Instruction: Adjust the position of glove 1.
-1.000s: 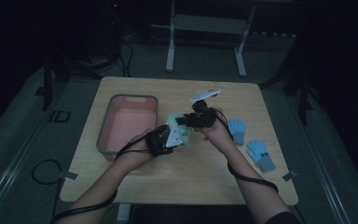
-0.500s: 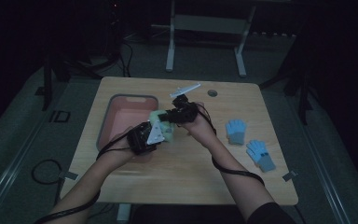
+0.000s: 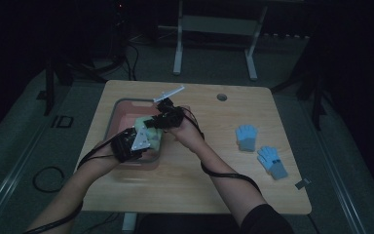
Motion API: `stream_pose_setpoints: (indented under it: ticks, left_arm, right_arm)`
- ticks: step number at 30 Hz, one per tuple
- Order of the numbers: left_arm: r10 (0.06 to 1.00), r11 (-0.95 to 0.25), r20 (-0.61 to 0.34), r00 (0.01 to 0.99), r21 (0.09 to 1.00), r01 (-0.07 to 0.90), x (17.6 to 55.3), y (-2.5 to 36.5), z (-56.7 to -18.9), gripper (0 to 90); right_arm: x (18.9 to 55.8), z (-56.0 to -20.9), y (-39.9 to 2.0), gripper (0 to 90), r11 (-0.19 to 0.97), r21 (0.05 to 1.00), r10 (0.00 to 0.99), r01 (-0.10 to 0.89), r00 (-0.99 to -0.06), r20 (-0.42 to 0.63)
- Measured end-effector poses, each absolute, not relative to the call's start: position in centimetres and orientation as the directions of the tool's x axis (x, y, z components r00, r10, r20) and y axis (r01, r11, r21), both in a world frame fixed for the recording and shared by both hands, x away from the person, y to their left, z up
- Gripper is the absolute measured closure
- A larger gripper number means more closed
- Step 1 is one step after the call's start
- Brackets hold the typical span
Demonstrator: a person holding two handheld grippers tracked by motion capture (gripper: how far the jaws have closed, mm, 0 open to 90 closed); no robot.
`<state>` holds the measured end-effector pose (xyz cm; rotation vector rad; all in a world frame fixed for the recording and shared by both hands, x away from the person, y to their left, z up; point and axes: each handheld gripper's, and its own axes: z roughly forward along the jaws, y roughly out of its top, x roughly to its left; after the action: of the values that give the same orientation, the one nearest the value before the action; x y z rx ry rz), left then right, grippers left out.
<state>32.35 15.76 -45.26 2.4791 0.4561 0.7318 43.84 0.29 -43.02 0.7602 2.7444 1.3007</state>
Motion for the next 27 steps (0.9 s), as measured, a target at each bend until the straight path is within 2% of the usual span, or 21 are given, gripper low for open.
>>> stream_pose_setpoints:
  ticks: [7, 15, 24, 27]
  left_arm:
    - [0.454, -0.812, 0.399, 0.796, 0.552, 0.186, 33.0, 17.6, -46.4, 74.1]
    - [0.452, -0.817, 0.347, 0.821, 0.532, 0.225, 34.9, 17.9, -48.3, 74.0]
    - [0.404, -0.86, 0.305, 0.862, 0.449, 0.244, 37.2, 17.2, -49.4, 73.8]
    - [0.399, -0.871, 0.31, 0.863, 0.423, 0.251, 37.6, 17.0, -49.4, 73.2]
  right_arm:
    - [44.4, -44.1, 2.7, 74.9, 0.541, 0.725, 0.425, 0.426, -0.882, 0.201]
    - [45.6, -46.1, 3.3, 74.9, 0.547, 0.7, 0.451, 0.459, -0.866, 0.216]
    - [46.6, -47.8, 3.5, 74.1, 0.567, 0.662, 0.48, 0.491, -0.85, 0.219]
    - [47.0, -48.0, 3.4, 70.9, 0.568, 0.65, 0.49, 0.505, -0.842, 0.225]
